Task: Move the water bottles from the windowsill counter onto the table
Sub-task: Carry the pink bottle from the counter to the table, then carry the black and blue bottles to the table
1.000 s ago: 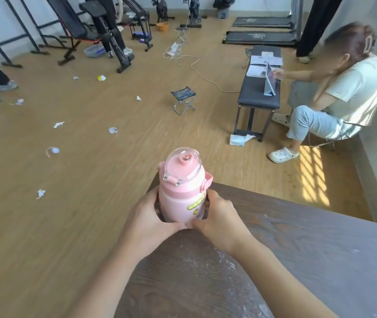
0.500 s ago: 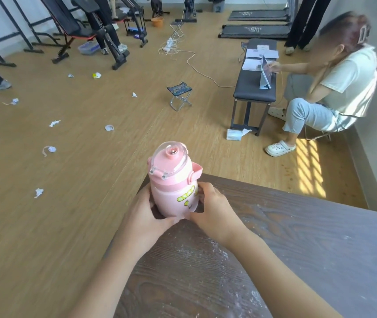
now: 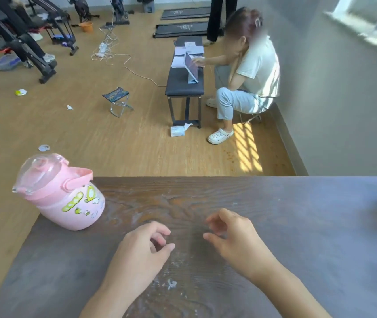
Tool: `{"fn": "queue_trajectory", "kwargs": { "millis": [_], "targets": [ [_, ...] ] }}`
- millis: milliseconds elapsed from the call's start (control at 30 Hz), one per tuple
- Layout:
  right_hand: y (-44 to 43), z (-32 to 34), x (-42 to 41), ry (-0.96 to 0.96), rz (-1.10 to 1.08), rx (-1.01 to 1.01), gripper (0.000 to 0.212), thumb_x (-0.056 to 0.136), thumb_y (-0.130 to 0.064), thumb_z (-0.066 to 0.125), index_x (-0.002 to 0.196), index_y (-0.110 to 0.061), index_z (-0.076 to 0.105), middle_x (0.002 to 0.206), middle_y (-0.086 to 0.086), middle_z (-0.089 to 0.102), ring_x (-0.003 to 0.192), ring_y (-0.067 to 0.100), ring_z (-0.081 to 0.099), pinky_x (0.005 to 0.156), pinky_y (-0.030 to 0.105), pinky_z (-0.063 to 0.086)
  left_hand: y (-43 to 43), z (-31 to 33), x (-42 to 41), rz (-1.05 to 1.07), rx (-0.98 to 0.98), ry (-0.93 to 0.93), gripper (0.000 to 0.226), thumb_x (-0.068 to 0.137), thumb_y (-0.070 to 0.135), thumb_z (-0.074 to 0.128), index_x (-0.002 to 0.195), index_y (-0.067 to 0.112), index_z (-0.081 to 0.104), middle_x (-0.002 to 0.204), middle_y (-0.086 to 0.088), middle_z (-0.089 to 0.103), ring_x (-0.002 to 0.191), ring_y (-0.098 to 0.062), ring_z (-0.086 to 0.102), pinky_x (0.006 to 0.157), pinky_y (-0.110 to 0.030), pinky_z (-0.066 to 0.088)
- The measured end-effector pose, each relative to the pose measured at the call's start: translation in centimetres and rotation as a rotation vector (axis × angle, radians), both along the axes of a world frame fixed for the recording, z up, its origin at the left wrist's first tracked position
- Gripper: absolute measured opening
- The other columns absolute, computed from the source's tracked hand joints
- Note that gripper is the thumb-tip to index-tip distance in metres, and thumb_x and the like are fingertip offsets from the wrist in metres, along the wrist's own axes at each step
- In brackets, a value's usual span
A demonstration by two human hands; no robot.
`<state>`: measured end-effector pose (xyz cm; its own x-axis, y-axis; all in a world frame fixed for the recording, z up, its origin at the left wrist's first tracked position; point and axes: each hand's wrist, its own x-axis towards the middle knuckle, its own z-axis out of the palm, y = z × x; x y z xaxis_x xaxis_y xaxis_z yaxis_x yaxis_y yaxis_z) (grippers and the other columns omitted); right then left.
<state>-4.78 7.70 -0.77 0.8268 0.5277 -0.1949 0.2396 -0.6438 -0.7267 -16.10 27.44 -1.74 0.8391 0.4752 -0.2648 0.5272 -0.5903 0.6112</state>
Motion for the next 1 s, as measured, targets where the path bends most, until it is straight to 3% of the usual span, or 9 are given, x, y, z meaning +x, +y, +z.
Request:
{"fn": "queue_trajectory", "kwargs": {
  "millis": [267, 400, 533, 667, 767, 833, 900, 933, 1000],
  "targets": [
    [-16.9, 1.1, 1.2, -0.017, -0.447, -0.051, 0.015, 0.084, -0.02, 0.076, 0.091, -0.028, 0.066, 0.077, -0.009, 0.068, 0.078, 0.006, 0.066, 0.072, 0.023, 0.051, -14.8, 1.5, 10.2, -0.234, -0.072, -0.065, 0.016, 0.085, 0.036, 0.084, 0.096, 0.037, 0.073, 0.086, 0.016, 0.074, 0.063, -0.007, 0.063, 0.078, -0.035, 0.06],
    [-24.2, 0.9, 0.6, 0.041, -0.672, -0.051, 0.019, 0.084, -0.021, 0.075, 0.084, -0.033, 0.061, 0.07, -0.008, 0.068, 0.068, 0.007, 0.063, 0.059, 0.025, 0.045, -22.9, 2.1, 14.3, -0.37, -0.085, -0.078, 0.016, 0.086, 0.036, 0.083, 0.1, 0.035, 0.074, 0.091, 0.016, 0.073, 0.067, -0.009, 0.065, 0.081, -0.035, 0.061],
    [-29.7, 0.0, -0.1, 0.056, -0.938, -0.051, 0.019, 0.081, -0.025, 0.079, 0.089, -0.029, 0.062, 0.067, -0.008, 0.066, 0.075, 0.02, 0.068, 0.073, 0.036, 0.054, -30.7, 2.3, 17.9, -0.491, -0.097, -0.099, 0.032, 0.086, 0.04, 0.082, 0.117, 0.034, 0.073, 0.107, 0.016, 0.072, 0.078, -0.007, 0.07, 0.088, -0.037, 0.062],
    [-33.6, -0.5, -0.6, 0.101, -1.134, -0.016, 0.032, 0.085, -0.032, 0.076, 0.108, -0.013, 0.063, 0.079, -0.005, 0.062, 0.097, 0.03, 0.066, 0.077, 0.033, 0.043, -37.7, 2.2, 21.1, -0.578, -0.086, -0.139, 0.052, 0.089, 0.044, 0.081, 0.136, 0.031, 0.065, 0.126, 0.013, 0.066, 0.1, -0.01, 0.067, 0.092, -0.03, 0.056],
    [-35.2, -1.3, -0.4, 0.091, -1.253, 0.075, 0.034, 0.084, -0.03, 0.079, 0.09, -0.007, 0.054, 0.077, 0.002, 0.058, 0.077, 0.026, 0.055, 0.071, 0.036, 0.041, -41.6, 2.0, 23.2, -0.594, -0.086, -0.175, 0.058, 0.089, 0.04, 0.082, 0.142, 0.027, 0.061, 0.131, 0.007, 0.064, 0.105, -0.016, 0.066, 0.095, -0.036, 0.058],
    [-36.0, -1.6, 0.1, 0.045, -1.316, 0.095, 0.041, 0.082, -0.027, 0.081, 0.097, 0.0, 0.056, 0.094, 0.012, 0.059, 0.08, 0.026, 0.051, 0.072, 0.033, 0.036, -43.5, 1.6, 24.4, -0.588, -0.075, -0.197, 0.056, 0.089, 0.038, 0.082, 0.139, 0.023, 0.062, 0.131, 0.002, 0.065, 0.11, -0.021, 0.067, 0.097, -0.042, 0.059],
    [-36.4, -1.6, 0.6, 0.021, -1.364, 0.154, 0.057, 0.082, -0.022, 0.082, 0.123, 0.003, 0.05, 0.117, 0.016, 0.052, 0.101, 0.032, 0.052, 0.072, 0.022, 0.027, -44.7, 1.3, 25.4, -0.547, -0.075, -0.23, 0.045, 0.09, 0.034, 0.08, 0.13, 0.019, 0.067, 0.125, -0.002, 0.066, 0.112, -0.025, 0.067, 0.093, -0.042, 0.058],
    [-36.5, -1.5, 0.9, 0.0, -1.369, 0.185, 0.063, 0.082, -0.02, 0.082, 0.13, 0.001, 0.046, 0.123, 0.016, 0.049, 0.11, 0.03, 0.05, 0.072, 0.021, 0.025, -45.1, 1.2, 25.8, -0.521, -0.08, -0.254, 0.038, 0.091, 0.032, 0.079, 0.125, 0.017, 0.069, 0.121, -0.004, 0.067, 0.111, -0.026, 0.067, 0.09, -0.039, 0.056],
    [-36.7, -1.5, 1.4, -0.081, -1.352, 0.192, 0.061, 0.081, -0.02, 0.082, 0.128, -0.003, 0.047, 0.123, 0.015, 0.048, 0.108, 0.019, 0.042, 0.071, 0.024, 0.025, -45.6, 1.0, 26.6, -0.48, -0.092, -0.318, 0.027, 0.092, 0.025, 0.078, 0.116, 0.014, 0.072, 0.115, -0.007, 0.071, 0.107, -0.026, 0.067, 0.084, -0.032, 0.049]
  ]
}}
